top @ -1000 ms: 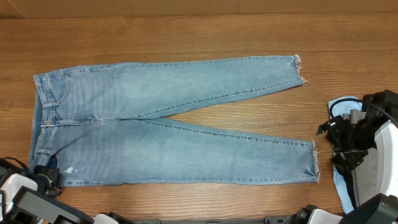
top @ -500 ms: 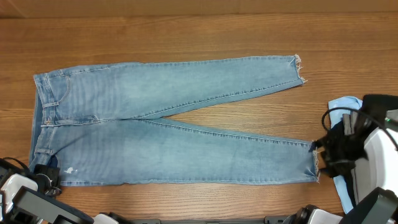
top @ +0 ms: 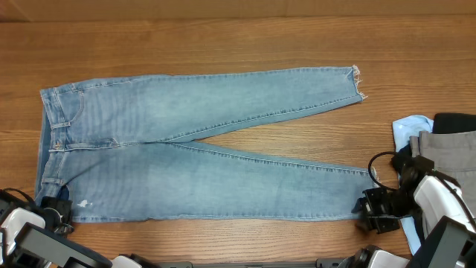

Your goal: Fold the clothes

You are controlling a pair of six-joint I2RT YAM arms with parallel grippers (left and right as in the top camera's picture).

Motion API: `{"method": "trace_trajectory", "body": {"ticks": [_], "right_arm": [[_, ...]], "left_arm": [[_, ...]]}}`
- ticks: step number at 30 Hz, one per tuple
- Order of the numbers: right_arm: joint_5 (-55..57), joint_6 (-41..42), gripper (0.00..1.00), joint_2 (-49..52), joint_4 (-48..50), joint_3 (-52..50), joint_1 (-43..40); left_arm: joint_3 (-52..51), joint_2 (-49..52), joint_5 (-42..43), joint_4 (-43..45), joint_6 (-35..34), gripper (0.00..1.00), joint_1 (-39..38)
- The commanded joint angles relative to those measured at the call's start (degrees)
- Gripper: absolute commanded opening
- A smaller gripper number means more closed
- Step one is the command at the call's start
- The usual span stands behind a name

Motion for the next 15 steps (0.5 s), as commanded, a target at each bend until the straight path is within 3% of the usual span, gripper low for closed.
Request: {"method": "trace_trajectory", "body": {"ticks": [1, 6, 8, 10, 15], "right_arm": [[0.39, 1.38, 0.32, -0.09, 2.38, -1.44, -0.15], [1.33, 1.90, 0.35, -0.09, 6.14, -2.64, -0.15], [2.16, 2.67, 0.16, -0.09, 7.56, -4.35, -0.15], [1.66, 1.14, 0.04, -0.11, 7.80, -4.50, -0.15], [5.95, -4.26, 0.04, -0.37, 1.73, 1.81, -0.15]], "left_arm": [[-0.66, 1.11, 0.63, -1.11, 0.09, 0.11, 0.20], [-0.66, 1.11, 0.70, -1.07, 0.07, 0.12, 0.20], [-0.66, 1.11, 0.87, -1.09, 0.04, 0.12, 0.20], [-0.66, 1.11, 0.87, -1.09, 0.04, 0.12, 0.20], [-0.66, 1.11, 2.89, -1.07, -0.11, 0.11, 0.20]]}}
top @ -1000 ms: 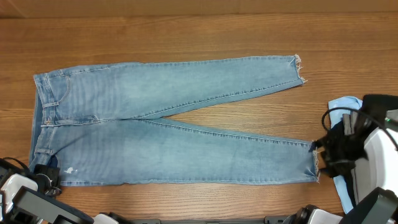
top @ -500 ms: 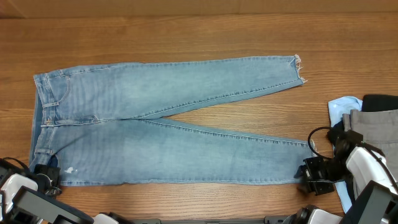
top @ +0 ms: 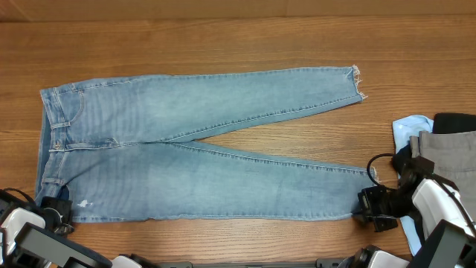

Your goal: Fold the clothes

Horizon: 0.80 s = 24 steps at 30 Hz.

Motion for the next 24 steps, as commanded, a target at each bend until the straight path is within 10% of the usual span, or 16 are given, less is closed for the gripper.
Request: {"method": "trace_trajectory", "body": {"ticks": [1, 11, 24], "right_arm": [[7.56, -4.15, 0.04, 0.50, -4.35, 5.64, -0.17], [6.99, -14.29, 0.04, -1.07, -22.45, 27.85, 0.00], [7.02, -16.61, 0.04, -1.07, -22.23, 30.23, -0.02]], "left_arm": [[-0.61, 1.09, 3.91, -1.03, -0.09, 0.11, 0.22], [8.37, 0.22, 8.35, -11.15, 1.66, 0.04, 0.20], [13.57, -0.81, 12.87, -19.30, 6.36, 0.04, 0.20]]}}
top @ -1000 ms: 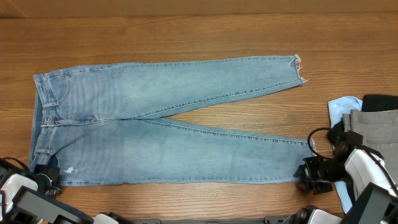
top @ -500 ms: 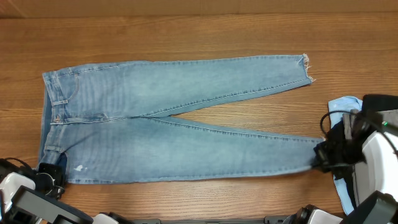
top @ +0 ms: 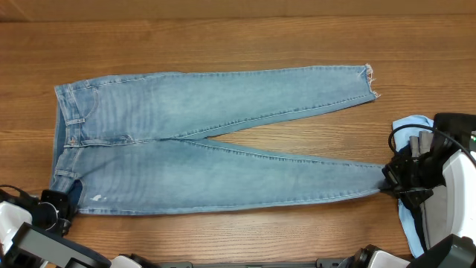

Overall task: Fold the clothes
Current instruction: 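Lift the lower leg with the right gripper and fold it over the upper leg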

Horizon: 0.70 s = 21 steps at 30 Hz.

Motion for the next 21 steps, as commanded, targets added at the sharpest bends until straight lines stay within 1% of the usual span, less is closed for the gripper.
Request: {"method": "trace_trajectory", "body": {"ticks": [1, 9, 11, 13, 17, 19, 21], "right_arm": [[2.47, -2.56, 0.04, -0.92, -0.48, 5.46, -0.11], [3.10, -3.34, 0.04, -0.92, -12.98, 24.33, -0.11], [3.08, -5.11, 0.04, -0.92, -17.16, 29.86, -0.11], [2.08, -6.16, 0.04, -1.51, -18.36, 34.25, -0.09], [1.22, -5.07, 0.04, -3.45, -18.34, 36.28, -0.09], [-0.90, -5.07, 0.04, -2.93, -17.57, 36.26, -0.09], [-2.23, -4.70, 0.04, -2.32, -15.30, 36.26, -0.07]], "left_arm": [[7.78, -2.38, 2.78, -4.76, 3.50, 0.04, 0.24], [22.18, -14.36, 2.49, -17.53, 3.48, 0.04, 0.24], [25.83, -17.33, 1.25, -20.28, 3.26, 0.04, 0.24], [29.59, -19.76, -0.79, -22.77, 2.25, 0.04, 0.22], [34.53, -21.03, -4.44, -25.53, 1.31, 0.04, -0.22], [34.75, -20.57, -6.25, -24.17, 0.44, 0.04, -2.21], [34.75, -19.61, -6.32, -22.16, 0.44, 0.04, -4.13]]}}
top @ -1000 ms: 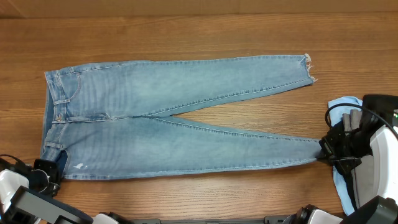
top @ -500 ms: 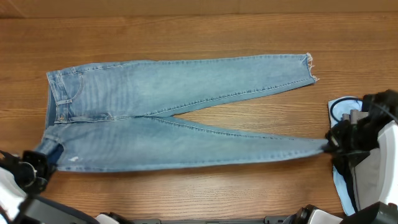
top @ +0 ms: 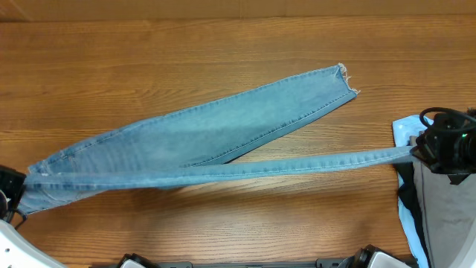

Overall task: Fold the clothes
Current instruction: 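Lift the lower leg with the right gripper and fold it over the upper leg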

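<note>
Light blue jeans (top: 201, 141) are lifted off the wooden table (top: 223, 52) along their near side. The near leg (top: 297, 164) stretches as a taut band from left to right. My left gripper (top: 16, 181) holds the waist corner at the far left edge; its fingers are mostly hidden. At the right, my right gripper (top: 416, 151) is shut on the near leg's hem. The far leg (top: 297, 100), with its frayed hem, still rests on the table.
A pile of clothes sits at the right edge: a light blue garment (top: 405, 130), a grey one (top: 442, 216) and dark fabric (top: 407, 197), largely under my right arm.
Both grippers have risen with the jeans' near edge. The near leg and waist now hang stretched in the air, and the far leg has swung to a diagonal.
The jeans lay flat with both legs spread, my grippers low at the waist corner and the near hem. Then the jeans sat shifted to the right with both grippers at those points. Now the near side is lifted taut between them.
</note>
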You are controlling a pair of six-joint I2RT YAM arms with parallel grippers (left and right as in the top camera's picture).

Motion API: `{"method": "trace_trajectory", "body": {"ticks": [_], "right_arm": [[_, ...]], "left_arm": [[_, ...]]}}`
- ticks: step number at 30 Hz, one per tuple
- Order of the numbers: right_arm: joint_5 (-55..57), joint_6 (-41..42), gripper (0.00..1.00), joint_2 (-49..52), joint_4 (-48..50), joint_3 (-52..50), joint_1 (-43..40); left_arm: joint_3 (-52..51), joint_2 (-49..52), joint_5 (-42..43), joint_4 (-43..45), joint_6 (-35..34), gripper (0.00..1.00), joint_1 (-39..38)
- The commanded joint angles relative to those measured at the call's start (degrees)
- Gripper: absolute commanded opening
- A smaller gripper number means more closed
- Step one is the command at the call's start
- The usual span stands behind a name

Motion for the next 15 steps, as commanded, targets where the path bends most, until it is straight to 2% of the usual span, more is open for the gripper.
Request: {"method": "trace_trajectory", "body": {"ticks": [1, 5, 10, 15], "right_arm": [[1.60, 1.38, 0.04, 1.36, 5.53, 1.88, -0.31], [0.55, 5.33, 0.04, 6.03, 13.05, 1.88, 2.51], [0.17, 7.10, 0.04, 16.90, 24.39, 1.88, 10.05], [0.74, 10.58, 0.04, 28.68, 34.73, 1.88, 14.60]], "left_arm": [[1.95, 1.99, -5.81, 5.20, -1.09, 0.04, -3.30], [1.92, 6.43, -9.07, 8.81, -1.09, 0.04, -9.64], [1.92, 14.97, -18.60, 8.44, -1.79, 0.04, -17.77], [1.92, 21.86, -25.57, 8.85, -1.97, 0.04, -20.70]]}}
